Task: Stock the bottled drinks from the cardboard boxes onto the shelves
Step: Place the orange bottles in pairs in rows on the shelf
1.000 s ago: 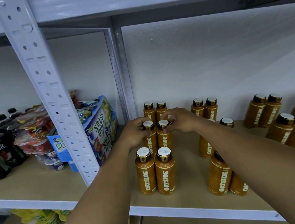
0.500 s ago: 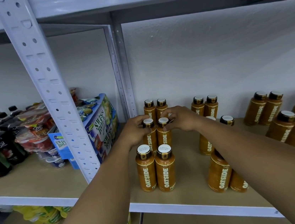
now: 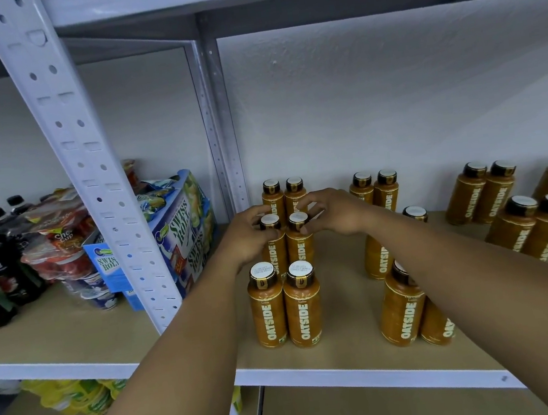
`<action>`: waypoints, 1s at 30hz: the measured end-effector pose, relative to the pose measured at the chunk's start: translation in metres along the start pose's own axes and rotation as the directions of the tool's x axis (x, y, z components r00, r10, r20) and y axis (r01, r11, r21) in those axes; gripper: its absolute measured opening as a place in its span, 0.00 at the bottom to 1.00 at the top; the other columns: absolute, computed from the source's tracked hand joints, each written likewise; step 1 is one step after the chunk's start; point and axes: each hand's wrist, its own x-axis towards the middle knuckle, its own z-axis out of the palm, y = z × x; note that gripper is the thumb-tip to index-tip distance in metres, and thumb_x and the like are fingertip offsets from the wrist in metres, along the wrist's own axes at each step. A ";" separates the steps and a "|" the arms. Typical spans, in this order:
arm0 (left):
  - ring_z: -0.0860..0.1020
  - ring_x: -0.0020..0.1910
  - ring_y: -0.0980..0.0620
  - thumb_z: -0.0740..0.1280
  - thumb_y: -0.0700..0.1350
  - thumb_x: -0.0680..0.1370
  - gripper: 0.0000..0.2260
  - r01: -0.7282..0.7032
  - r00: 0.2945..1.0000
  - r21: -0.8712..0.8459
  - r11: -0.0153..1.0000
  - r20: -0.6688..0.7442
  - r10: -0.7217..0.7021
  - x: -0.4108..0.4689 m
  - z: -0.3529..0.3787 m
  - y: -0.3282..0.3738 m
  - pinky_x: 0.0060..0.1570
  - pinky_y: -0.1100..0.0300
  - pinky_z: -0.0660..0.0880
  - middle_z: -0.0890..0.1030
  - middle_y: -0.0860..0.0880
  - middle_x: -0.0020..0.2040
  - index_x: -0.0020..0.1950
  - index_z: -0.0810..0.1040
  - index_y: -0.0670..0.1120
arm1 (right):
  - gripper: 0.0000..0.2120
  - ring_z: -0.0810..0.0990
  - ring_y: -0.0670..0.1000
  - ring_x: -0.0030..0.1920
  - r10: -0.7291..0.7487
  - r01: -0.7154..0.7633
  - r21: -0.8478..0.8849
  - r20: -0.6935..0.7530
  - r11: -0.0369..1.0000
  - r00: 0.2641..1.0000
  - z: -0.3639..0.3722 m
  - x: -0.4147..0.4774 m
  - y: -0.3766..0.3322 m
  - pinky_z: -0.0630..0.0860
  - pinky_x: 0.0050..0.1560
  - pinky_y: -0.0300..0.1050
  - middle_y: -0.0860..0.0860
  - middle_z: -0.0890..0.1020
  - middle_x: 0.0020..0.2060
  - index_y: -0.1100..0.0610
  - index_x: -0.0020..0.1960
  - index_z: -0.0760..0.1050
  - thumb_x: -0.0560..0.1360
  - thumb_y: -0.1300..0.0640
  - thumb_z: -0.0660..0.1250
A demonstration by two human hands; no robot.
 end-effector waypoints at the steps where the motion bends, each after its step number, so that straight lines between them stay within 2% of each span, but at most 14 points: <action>1: 0.75 0.68 0.47 0.76 0.39 0.75 0.29 -0.004 1.000 0.013 1.000 0.002 0.003 -0.001 0.000 0.001 0.61 0.55 0.73 0.76 0.47 0.72 0.74 0.73 0.51 | 0.27 0.79 0.52 0.61 -0.001 0.000 -0.003 -0.005 1.000 1.000 -0.001 -0.002 0.000 0.76 0.58 0.49 0.52 0.81 0.63 0.47 0.69 0.74 0.73 0.50 0.78; 7: 0.74 0.70 0.46 0.75 0.45 0.77 0.27 -0.051 0.999 0.127 0.991 -0.012 0.053 -0.005 0.000 0.009 0.59 0.55 0.72 0.75 0.49 0.73 0.75 0.72 0.54 | 0.24 0.80 0.49 0.59 -0.009 0.010 0.014 -0.061 1.000 0.998 -0.008 -0.019 -0.002 0.76 0.56 0.46 0.48 0.82 0.59 0.43 0.66 0.75 0.73 0.45 0.77; 12: 0.72 0.72 0.45 0.72 0.49 0.79 0.26 -0.122 0.992 0.259 0.958 0.009 0.124 -0.017 0.001 0.030 0.66 0.48 0.74 0.72 0.49 0.75 0.77 0.71 0.55 | 0.22 0.79 0.47 0.57 -0.025 0.027 0.009 -0.121 1.000 0.992 -0.017 -0.042 -0.006 0.76 0.56 0.46 0.45 0.81 0.56 0.44 0.67 0.74 0.75 0.43 0.74; 14: 0.72 0.72 0.46 0.71 0.50 0.80 0.25 -0.166 0.985 0.330 0.929 0.019 0.169 -0.022 0.002 0.044 0.64 0.51 0.74 0.73 0.51 0.75 0.76 0.71 0.55 | 0.21 0.80 0.46 0.55 -0.025 0.028 0.014 -0.154 1.000 0.988 -0.023 -0.053 -0.005 0.76 0.55 0.46 0.44 0.81 0.55 0.44 0.66 0.75 0.75 0.42 0.74; 17: 0.73 0.71 0.47 0.70 0.51 0.80 0.24 -0.232 0.969 0.403 0.885 0.022 0.245 -0.030 0.001 0.066 0.59 0.57 0.70 0.74 0.51 0.74 0.76 0.71 0.54 | 0.21 0.80 0.47 0.57 -0.022 0.030 0.037 -0.201 0.999 0.979 -0.033 -0.069 -0.001 0.78 0.59 0.48 0.46 0.83 0.57 0.44 0.66 0.75 0.76 0.43 0.73; 22: 0.73 0.70 0.48 0.69 0.53 0.81 0.24 -0.290 0.953 0.411 0.864 0.039 0.301 -0.051 0.010 0.102 0.57 0.57 0.71 0.74 0.51 0.74 0.76 0.70 0.56 | 0.21 0.80 0.49 0.60 -0.019 0.031 0.043 -0.259 0.999 0.966 -0.053 -0.105 0.005 0.77 0.59 0.46 0.46 0.83 0.60 0.44 0.67 0.75 0.77 0.43 0.72; 27: 0.78 0.63 0.53 0.69 0.54 0.81 0.23 -0.367 0.928 0.383 0.848 0.085 0.363 -0.086 0.038 0.129 0.54 0.59 0.76 0.77 0.54 0.69 0.75 0.71 0.57 | 0.21 0.79 0.47 0.60 -0.041 0.063 0.056 -0.326 0.996 0.944 -0.076 -0.157 0.006 0.75 0.58 0.44 0.45 0.82 0.61 0.46 0.69 0.75 0.77 0.44 0.71; 30: 0.79 0.58 0.57 0.69 0.54 0.81 0.21 -0.401 0.910 0.387 0.831 0.063 0.410 -0.114 0.063 0.136 0.56 0.58 0.78 0.79 0.56 0.65 0.74 0.73 0.58 | 0.21 0.79 0.43 0.58 -0.058 0.095 0.080 -0.378 0.992 0.924 -0.083 -0.197 0.016 0.73 0.53 0.37 0.42 0.81 0.60 0.45 0.69 0.75 0.77 0.43 0.71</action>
